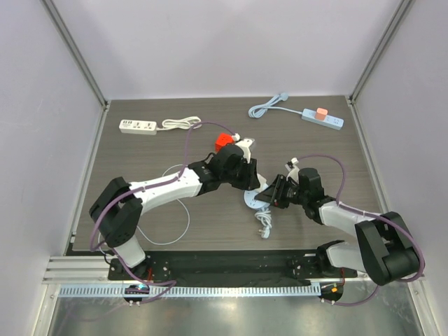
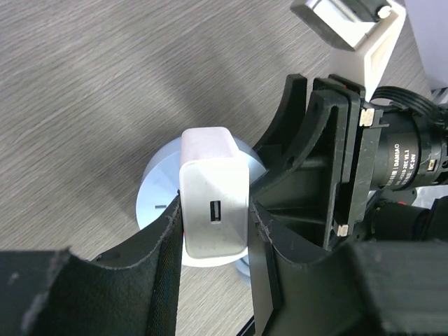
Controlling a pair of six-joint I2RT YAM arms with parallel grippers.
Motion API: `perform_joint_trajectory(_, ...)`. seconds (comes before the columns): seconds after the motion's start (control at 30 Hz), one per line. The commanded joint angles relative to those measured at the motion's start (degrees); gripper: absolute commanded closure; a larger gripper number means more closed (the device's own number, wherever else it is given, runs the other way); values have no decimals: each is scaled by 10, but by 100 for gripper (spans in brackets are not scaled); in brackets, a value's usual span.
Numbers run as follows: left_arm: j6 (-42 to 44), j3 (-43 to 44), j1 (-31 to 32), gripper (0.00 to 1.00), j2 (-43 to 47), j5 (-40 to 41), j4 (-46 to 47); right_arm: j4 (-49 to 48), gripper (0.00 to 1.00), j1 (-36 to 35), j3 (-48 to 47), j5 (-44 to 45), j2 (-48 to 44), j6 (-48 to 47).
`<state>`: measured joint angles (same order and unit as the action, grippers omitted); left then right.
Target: Pull the plug off the socket
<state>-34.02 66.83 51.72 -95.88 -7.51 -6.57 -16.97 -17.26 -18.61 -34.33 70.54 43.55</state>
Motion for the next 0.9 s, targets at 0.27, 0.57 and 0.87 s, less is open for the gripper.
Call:
perform_joint_trajectory(0.27, -6, -89, 0, 100, 88, -16, 167, -48, 99, 3, 24, 58, 30, 40)
perform_joint_trajectory(0.57, -8, -161, 0, 100, 172, 33, 245, -97, 99, 17, 62, 57, 23, 79)
perform_joint_trajectory(0.87, -11, -13, 0, 100, 135, 90, 15, 54, 99, -4, 17, 139, -23, -17)
